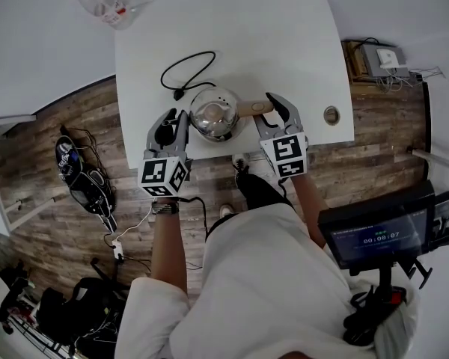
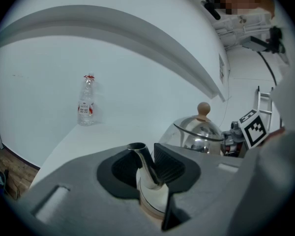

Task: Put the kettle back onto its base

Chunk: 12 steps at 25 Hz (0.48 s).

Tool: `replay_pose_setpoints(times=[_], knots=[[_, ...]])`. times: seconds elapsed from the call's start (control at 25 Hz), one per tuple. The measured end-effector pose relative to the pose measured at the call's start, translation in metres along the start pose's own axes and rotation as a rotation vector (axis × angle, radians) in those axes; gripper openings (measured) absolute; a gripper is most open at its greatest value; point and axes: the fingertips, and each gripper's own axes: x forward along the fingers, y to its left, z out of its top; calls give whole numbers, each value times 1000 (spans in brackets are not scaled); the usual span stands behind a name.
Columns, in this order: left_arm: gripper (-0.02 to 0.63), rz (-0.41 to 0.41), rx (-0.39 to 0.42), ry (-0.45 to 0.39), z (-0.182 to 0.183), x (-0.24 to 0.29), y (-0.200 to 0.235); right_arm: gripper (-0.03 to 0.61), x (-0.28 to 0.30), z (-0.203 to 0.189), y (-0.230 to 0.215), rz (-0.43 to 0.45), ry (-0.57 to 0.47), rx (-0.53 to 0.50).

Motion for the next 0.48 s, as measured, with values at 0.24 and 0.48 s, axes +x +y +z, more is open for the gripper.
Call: replay_pose_setpoints(times=[0.24,0.48], knots=[[107,6,14,13,-2,2,-3,176,0,-7,-5,-16,9,23],[107,17,24,43,-10,-1,-1,179,-7,-15,-20,-70,37,64]])
